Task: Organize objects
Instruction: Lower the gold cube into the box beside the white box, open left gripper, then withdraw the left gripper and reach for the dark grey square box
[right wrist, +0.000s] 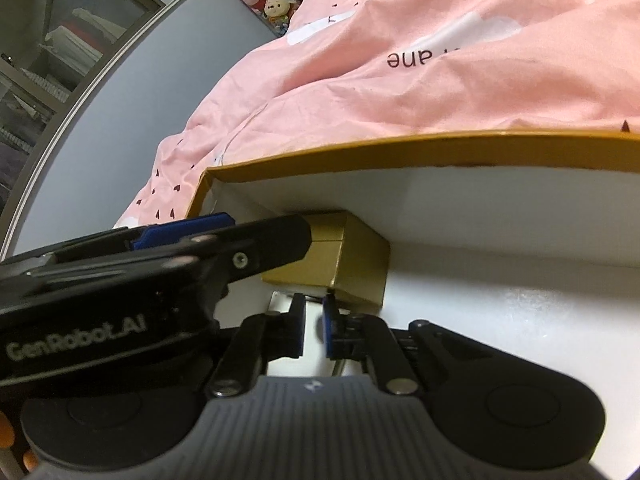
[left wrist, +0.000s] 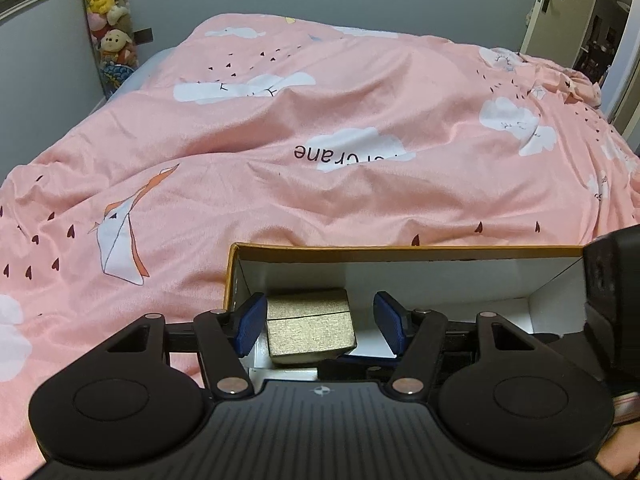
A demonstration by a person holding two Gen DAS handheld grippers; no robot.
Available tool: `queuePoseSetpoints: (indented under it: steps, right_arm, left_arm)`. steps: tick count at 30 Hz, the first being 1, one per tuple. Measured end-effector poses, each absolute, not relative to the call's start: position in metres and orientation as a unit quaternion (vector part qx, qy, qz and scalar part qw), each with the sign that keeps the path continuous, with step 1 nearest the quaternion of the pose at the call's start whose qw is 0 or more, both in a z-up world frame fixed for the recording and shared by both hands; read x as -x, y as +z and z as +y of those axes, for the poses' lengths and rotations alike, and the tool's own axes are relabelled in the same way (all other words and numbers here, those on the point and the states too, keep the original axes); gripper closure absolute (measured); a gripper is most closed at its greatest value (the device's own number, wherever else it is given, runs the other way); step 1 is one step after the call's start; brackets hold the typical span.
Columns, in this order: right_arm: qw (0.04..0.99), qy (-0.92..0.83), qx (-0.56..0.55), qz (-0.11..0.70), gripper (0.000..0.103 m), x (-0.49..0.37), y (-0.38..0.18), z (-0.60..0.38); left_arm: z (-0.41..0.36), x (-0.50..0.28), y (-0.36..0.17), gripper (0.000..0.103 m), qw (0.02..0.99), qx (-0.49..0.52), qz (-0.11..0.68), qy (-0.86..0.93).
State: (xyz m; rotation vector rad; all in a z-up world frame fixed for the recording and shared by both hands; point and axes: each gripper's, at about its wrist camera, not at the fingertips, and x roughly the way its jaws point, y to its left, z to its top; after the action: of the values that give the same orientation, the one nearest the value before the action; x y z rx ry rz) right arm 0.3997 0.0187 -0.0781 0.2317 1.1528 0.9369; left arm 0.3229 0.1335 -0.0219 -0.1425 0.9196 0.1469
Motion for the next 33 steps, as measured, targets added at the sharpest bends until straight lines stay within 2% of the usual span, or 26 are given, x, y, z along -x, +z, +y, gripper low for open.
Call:
queuePoseSetpoints:
  steps: [2,5,8,10,15,18,23,31,33]
  right_arm:
    - [0.729,0.426,-0.104,0.526,0.093,-0.399,-0.078,0.019]
    - [0.727,0.427,-0.104,0.528,0.084,-0.395,-0.072,0.013]
    - [0.741,0.421,-0.098,0.515,0.067,-0.392,-0.064,0.006]
    - [0.752,0.417,-0.095,0.501,0.063,-0.390,-0.058,0.003]
    - [0.763,0.412,-0.094,0.489,0.065,-0.395,-0.056,0.006]
    - [0.761,0.410,-0.096,0.493,0.079,-0.399,-0.060,0.010]
    - [0.757,0.411,-0.097,0.499,0.089,-0.402,-0.068,0.019]
    - [0.753,0.414,-0.090,0.503,0.089,-0.402,-0.068,0.028]
    - [0.756,0.412,-0.086,0.502,0.085,-0.399,-0.063,0.025]
  left_arm:
    - [0.135,-0.318,-0.017,0.032,0.895,0.074,0.434,0.067]
    - [0.141,-0.308,-0.007,0.032,0.902,0.088,0.418,0.066]
    - [0.146,-0.295,0.003,0.032,0.909,0.101,0.399,0.067]
    - [0.148,-0.288,0.006,0.032,0.911,0.104,0.392,0.072]
    - [0.156,-0.275,0.008,0.032,0.908,0.110,0.395,0.084]
    - [0.163,-0.267,0.005,0.032,0.904,0.117,0.400,0.092]
    - [0.174,-0.254,0.001,0.032,0.899,0.138,0.403,0.106]
    - [0.177,-0.240,0.001,0.033,0.896,0.146,0.405,0.109]
    - [0.172,-0.235,0.006,0.033,0.900,0.142,0.399,0.104]
